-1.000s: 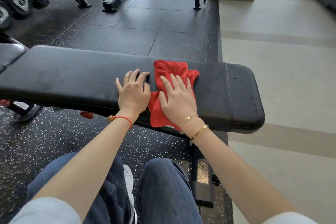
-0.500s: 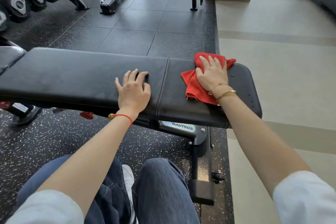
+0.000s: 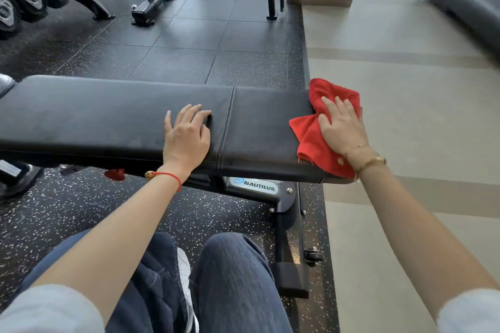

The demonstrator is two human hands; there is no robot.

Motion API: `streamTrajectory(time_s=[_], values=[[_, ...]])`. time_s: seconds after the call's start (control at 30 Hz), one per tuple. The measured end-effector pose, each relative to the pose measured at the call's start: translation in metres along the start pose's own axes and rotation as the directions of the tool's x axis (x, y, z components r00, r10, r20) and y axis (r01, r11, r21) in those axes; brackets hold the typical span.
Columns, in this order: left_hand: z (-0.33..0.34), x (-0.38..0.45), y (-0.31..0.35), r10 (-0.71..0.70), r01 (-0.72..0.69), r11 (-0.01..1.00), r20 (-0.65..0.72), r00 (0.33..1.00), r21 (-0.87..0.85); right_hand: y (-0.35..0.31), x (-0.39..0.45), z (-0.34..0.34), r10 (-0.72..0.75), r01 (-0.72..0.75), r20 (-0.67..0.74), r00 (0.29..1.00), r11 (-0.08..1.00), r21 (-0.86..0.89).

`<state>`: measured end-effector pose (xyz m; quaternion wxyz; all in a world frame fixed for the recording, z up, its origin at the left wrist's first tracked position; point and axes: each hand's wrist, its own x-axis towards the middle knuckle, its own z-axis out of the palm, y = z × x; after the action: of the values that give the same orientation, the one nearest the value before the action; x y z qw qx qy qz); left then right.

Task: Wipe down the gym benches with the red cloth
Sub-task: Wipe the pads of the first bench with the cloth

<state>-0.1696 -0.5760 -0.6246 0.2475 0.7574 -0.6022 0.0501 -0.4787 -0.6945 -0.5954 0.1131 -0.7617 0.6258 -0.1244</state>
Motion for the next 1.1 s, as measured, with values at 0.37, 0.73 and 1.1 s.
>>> streamTrajectory(time_s=[0.37,0.73,1.1], values=[[0.005,0.0,-0.005,0.003,-0.004,0.999,-0.012,1.0,-0.039,0.02,-0.07,0.0,-0.097,0.103,-0.079,0.992,0.992,0.077],[0.008,0.001,-0.006,0.007,-0.008,1.0,-0.044,0.999,-0.018,-0.039,0.039,0.012,-0.068,0.067,-0.008,0.998,0.994,-0.09],[0.003,0.0,-0.007,0.0,-0.001,0.999,-0.034,0.999,-0.042,-0.041,-0.063,0.019,-0.32,0.318,-0.014,0.947,0.945,-0.075]])
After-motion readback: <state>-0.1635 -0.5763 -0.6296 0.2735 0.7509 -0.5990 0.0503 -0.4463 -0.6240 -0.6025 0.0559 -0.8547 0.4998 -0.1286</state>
